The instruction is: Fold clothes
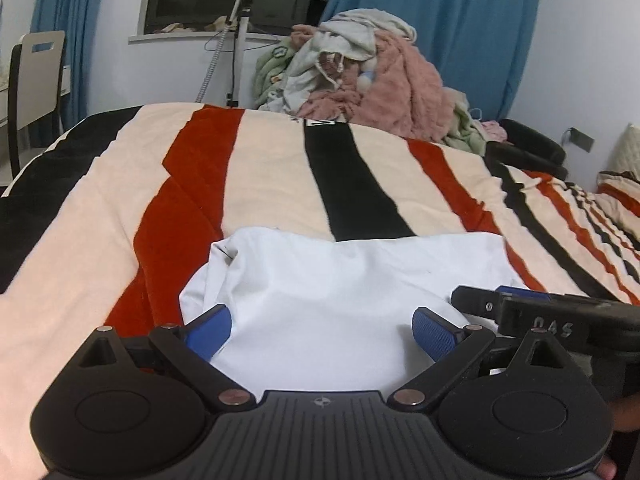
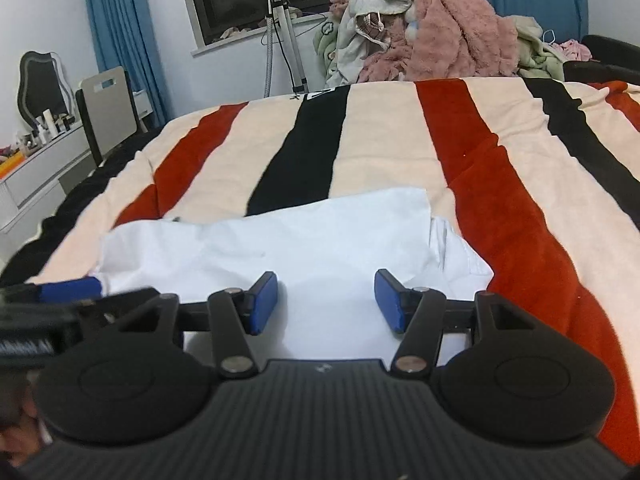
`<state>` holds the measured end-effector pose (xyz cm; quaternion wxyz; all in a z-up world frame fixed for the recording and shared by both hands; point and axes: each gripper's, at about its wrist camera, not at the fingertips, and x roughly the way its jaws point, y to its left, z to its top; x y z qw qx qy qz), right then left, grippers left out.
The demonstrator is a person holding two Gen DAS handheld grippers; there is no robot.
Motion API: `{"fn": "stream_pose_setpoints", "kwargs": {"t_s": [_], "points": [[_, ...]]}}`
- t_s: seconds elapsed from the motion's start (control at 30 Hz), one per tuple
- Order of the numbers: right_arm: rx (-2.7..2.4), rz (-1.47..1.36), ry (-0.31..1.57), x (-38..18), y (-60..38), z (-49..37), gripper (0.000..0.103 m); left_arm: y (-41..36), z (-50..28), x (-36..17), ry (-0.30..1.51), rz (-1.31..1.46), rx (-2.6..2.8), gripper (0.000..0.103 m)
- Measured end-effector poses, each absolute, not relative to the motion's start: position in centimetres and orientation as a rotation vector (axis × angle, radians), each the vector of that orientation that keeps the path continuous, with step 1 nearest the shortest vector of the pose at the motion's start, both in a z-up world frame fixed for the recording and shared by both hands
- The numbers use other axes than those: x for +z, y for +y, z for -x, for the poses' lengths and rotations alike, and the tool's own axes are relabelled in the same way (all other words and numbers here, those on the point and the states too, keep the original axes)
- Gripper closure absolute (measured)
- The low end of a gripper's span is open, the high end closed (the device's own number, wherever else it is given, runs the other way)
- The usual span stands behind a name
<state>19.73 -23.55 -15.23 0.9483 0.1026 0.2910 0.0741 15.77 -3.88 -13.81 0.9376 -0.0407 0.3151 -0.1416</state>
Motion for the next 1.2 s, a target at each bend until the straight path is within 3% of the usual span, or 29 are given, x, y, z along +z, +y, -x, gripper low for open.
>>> {"fn": "stream_pose_setpoints", "kwargs": {"t_s": [0.37,0.67,0.87,1.1,1.2], "points": [[0.178,-0.211,0.531,-10.0,-24.2,-10.3,0.045,-3.0,-8.8,-12.1,0.697,0.146,-0.309,0.005],[0.13,-0.275,0.716,-14.7,-25.2,-11.9,0.046,-2.1,-6.9,-12.8,0.733,0.199,-0.254,0.007],[0.123,-0.301,0.716,-14.5,-25.3,-11.7,0.046,0.6,-3.8,-11.1,0.73,0.46,-0.354,0.002],[0.113,-0.394,0.721,-14.6,-26.2,-11.6,0.046,1.7,-6.1,-16.4,0.912,0.821,-0.376,0.005],[0.107,-0.436,0.717,-14.6,-26.5,-11.5,0.047,2.6,-7.7,-18.3,0.889,0.97,-0.323,0.009]]}}
